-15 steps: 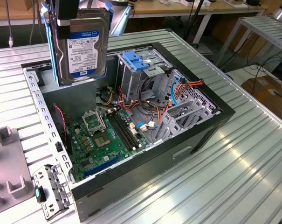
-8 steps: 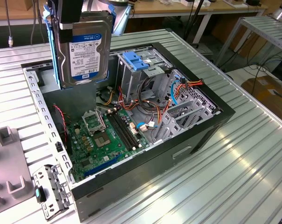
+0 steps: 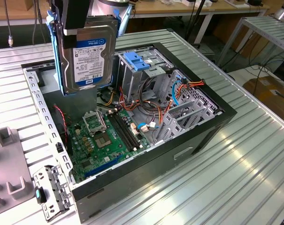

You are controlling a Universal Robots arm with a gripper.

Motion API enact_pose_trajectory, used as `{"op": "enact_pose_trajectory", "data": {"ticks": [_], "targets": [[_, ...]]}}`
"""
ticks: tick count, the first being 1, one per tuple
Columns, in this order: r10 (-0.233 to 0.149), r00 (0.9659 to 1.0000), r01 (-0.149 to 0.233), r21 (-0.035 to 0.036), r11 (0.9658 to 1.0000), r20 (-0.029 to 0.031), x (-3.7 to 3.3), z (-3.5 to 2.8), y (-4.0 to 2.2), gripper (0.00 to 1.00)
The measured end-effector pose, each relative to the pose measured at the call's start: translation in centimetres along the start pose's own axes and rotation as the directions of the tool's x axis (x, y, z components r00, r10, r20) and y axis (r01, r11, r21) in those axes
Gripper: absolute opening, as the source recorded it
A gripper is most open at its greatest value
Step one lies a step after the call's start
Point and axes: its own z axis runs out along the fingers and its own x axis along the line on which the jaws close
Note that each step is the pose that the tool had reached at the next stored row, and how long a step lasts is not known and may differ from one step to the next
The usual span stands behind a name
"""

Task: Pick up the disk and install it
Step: 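Insert the disk into the insertion slot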

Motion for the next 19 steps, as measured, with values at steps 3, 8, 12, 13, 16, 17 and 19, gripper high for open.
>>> {"op": "enact_pose_trajectory", "data": {"ticks": [3, 8, 12, 13, 16, 17, 19], "targets": [[0.000, 1.0000, 0.000, 0.0001, 1.0000, 0.0001, 0.24, 0.01, -0.15, 0.37], [0.000, 1.0000, 0.000, 0.0001, 1.0000, 0.0000, 0.37, 0.00, -1.05, 0.37], [0.000, 1.0000, 0.000, 0.0001, 1.0000, 0.0000, 0.37, -0.01, -2.27, 0.37], [0.000, 1.0000, 0.000, 0.0000, 1.0000, 0.0000, 0.37, -0.01, -2.53, 0.37], [0.000, 1.0000, 0.000, 0.0000, 1.0000, 0.0000, 0.36, -0.01, -3.60, 0.37], [0.000, 1.0000, 0.000, 0.0001, 1.0000, 0.0001, 0.37, -0.01, -3.70, 0.37], [0.000, 1.0000, 0.000, 0.0000, 1.0000, 0.0000, 0.54, -0.01, -3.73, 0.37]]}}
